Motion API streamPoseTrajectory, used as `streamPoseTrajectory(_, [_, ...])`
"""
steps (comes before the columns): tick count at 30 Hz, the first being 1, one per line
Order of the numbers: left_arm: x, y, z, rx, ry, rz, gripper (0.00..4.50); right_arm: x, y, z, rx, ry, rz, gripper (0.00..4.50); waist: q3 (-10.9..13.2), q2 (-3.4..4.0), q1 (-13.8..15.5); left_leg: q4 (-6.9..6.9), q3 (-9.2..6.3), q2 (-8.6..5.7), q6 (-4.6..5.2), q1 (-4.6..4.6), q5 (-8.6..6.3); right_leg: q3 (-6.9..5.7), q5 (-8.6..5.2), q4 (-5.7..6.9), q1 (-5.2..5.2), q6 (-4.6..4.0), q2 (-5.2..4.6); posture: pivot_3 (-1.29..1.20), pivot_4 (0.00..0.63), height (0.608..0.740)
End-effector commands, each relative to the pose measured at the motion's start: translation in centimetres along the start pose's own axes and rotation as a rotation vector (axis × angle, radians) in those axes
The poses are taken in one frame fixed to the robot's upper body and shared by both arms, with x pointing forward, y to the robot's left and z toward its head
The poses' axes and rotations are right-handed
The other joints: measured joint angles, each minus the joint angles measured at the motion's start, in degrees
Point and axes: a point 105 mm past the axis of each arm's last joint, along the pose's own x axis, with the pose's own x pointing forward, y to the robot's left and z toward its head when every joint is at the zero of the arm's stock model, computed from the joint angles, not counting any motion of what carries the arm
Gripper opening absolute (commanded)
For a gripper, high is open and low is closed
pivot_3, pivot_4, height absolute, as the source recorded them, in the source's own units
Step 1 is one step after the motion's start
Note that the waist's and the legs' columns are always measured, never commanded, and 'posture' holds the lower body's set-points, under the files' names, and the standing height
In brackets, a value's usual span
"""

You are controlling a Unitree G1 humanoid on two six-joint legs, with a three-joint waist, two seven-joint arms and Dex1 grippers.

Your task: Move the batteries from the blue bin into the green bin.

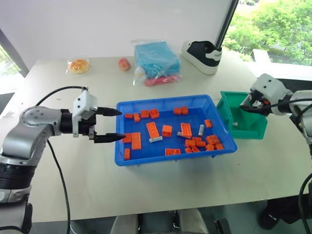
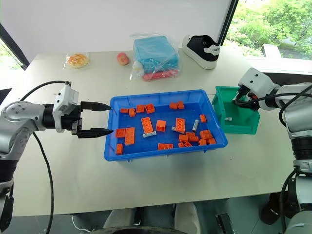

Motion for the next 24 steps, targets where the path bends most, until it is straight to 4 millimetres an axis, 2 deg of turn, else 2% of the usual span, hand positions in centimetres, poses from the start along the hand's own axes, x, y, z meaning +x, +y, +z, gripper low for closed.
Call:
streamPoseTrajectory(1, [-0.1,0.3,0.7,0.035,-0.014,0.009,4.50,-0.9,-1.9,0.3,-0.028,-0.011,-0.089,2.74,0.0,0.02,0.0,0.03,0.00,0.00,0.00,-0.02,0.00,0.01,0.00,0.00,-0.01,0.00,0.00,0.00,0.150,0.725])
streamPoseTrajectory(2, [-0.1,0.3,0.7,0.035,-0.014,0.009,4.50,-0.8,-1.9,0.2,-0.029,-0.012,-0.084,3.29,0.0,0.02,0.0,0.04,-0.01,0.00,0.00,-0.02,0.00,0.02,0.00,0.00,-0.01,0.00,0.00,0.00,0.150,0.725])
streamPoseTrajectory(5, [-0.1,0.3,0.8,0.036,-0.017,0.010,4.50,-0.6,-1.9,0.7,-0.054,-0.022,-0.076,4.47,0.0,0.03,0.2,0.08,-0.06,0.00,0.00,-0.04,0.00,0.02,0.00,-0.01,0.01,-0.01,0.00,0.00,0.150,0.725])
streamPoseTrajectory(6, [-0.1,0.3,0.9,0.037,-0.018,0.010,4.50,-0.5,-2.0,1.0,-0.067,-0.030,-0.076,4.47,0.0,0.03,0.2,0.09,-0.07,0.00,0.00,-0.06,0.00,0.03,-0.01,-0.02,0.01,-0.02,-0.01,0.00,0.150,0.725])
streamPoseTrajectory(10, [-0.3,0.1,1.0,0.038,-0.018,0.010,4.50,-0.2,-1.3,5.1,-0.039,-0.175,-0.009,4.47,0.0,0.03,0.1,0.08,-0.09,0.00,0.01,-0.05,0.00,0.05,0.02,-0.01,0.00,-0.05,0.00,0.00,0.150,0.725])
streamPoseTrajectory(12, [-0.3,-0.1,1.0,0.037,-0.016,0.009,4.50,-0.1,0.8,8.2,-0.006,-0.278,0.107,4.47,0.0,0.02,-0.1,0.06,-0.11,0.02,0.01,-0.04,0.00,0.05,0.06,0.00,-0.01,-0.11,0.01,0.00,0.150,0.725])
streamPoseTrajectory(14, [-0.4,-0.2,1.0,0.037,-0.014,0.009,4.50,-0.1,2.6,10.1,-0.011,-0.334,0.198,4.47,0.0,0.03,0.0,0.05,-0.11,0.05,0.01,-0.03,0.00,0.05,0.11,0.02,-0.01,-0.18,0.03,0.00,0.150,0.725])
streamPoseTrajectory(15, [-0.4,-0.2,1.0,0.037,-0.014,0.011,4.50,-0.1,4.3,11.2,0.000,-0.368,0.277,4.47,0.0,0.03,0.0,0.05,-0.12,0.05,0.01,-0.03,0.00,0.05,0.11,0.03,-0.01,-0.19,0.04,0.00,0.150,0.725])
streamPoseTrajectory(17, [-0.4,-0.2,1.0,0.037,-0.013,0.013,4.50,0.3,9.3,12.6,0.001,-0.407,0.507,4.47,0.0,-0.04,0.2,0.07,-0.13,0.05,0.02,-0.04,-0.01,0.04,0.11,0.02,0.02,-0.18,0.03,0.00,0.150,0.725])
streamPoseTrajectory(19, [-0.3,-0.3,1.1,0.038,-0.013,0.013,4.50,0.8,12.5,12.7,-0.014,-0.396,0.626,4.47,-0.1,-0.20,0.4,0.12,-0.20,0.04,0.03,-0.04,-0.01,0.03,0.11,0.02,0.06,-0.18,0.03,0.00,0.150,0.725])
streamPoseTrajectory(22, [-0.3,-0.3,1.2,0.037,-0.012,0.011,4.50,1.5,15.0,12.4,0.004,-0.375,0.712,4.47,-0.1,-0.21,1.3,0.18,-0.24,0.02,0.05,-0.04,-0.03,0.03,0.08,-0.01,0.06,-0.17,0.01,0.00,0.150,0.725])
streamPoseTrajectory(24, [-0.4,-0.4,1.2,0.037,-0.010,0.014,4.50,1.2,17.6,12.4,0.005,-0.377,0.845,4.47,-0.1,-0.17,1.6,0.24,-0.26,-0.04,0.05,-0.08,-0.03,0.04,0.06,-0.02,-0.11,-0.19,-0.03,0.00,0.150,0.725])
